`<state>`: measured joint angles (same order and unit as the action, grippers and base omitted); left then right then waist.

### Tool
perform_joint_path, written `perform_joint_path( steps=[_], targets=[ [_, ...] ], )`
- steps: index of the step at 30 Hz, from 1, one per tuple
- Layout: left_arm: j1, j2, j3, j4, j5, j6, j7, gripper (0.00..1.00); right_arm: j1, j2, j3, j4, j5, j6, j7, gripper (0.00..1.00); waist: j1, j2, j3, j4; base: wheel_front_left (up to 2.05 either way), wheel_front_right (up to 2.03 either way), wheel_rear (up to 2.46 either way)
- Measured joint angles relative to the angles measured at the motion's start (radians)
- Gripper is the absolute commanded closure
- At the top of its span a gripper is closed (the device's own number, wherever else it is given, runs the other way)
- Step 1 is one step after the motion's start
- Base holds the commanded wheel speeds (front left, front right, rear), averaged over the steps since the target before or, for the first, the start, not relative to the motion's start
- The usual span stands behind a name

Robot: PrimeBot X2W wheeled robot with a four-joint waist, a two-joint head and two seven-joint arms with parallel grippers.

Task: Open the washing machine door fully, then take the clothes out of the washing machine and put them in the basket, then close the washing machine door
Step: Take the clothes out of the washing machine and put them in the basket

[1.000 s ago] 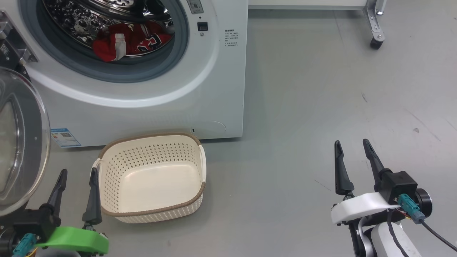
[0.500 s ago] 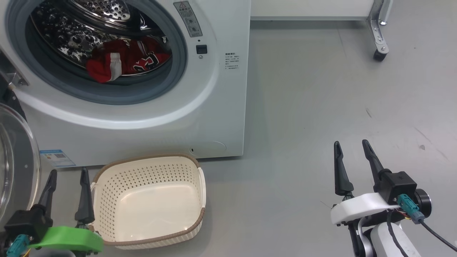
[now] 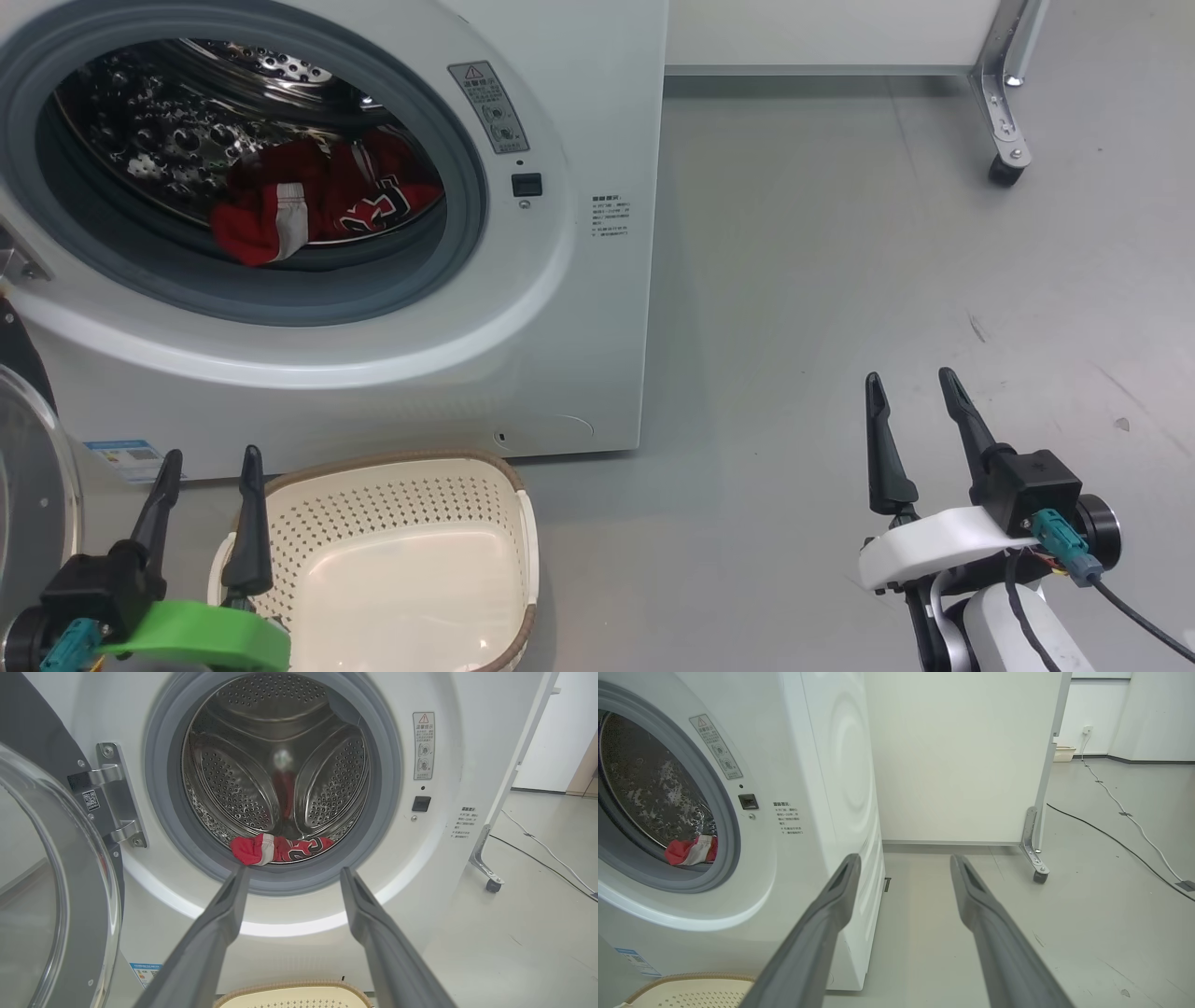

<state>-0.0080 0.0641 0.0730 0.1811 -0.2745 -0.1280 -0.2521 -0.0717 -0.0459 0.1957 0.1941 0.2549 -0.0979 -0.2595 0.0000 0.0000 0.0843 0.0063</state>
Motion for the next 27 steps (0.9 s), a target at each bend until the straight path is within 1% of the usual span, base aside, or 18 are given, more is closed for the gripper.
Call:
perform_joint_path(
  steps=[12,27],
  targets=[
    [0.013,-0.009,-0.030,0.009,-0.033,0.000,0.000,0.00,0.000,0.000,0.003,0.002,0.002,0.000,0.000,0.00,0.0000,0.0000,0.006,0.000,0.51,-0.51,0.00],
    [0.013,-0.011,-0.049,0.036,-0.065,0.000,0.000,0.00,0.000,0.000,0.009,0.005,0.007,0.000,0.000,0.00,0.0000,0.0000,0.023,0.000,0.05,-0.05,0.00]
  ],
)
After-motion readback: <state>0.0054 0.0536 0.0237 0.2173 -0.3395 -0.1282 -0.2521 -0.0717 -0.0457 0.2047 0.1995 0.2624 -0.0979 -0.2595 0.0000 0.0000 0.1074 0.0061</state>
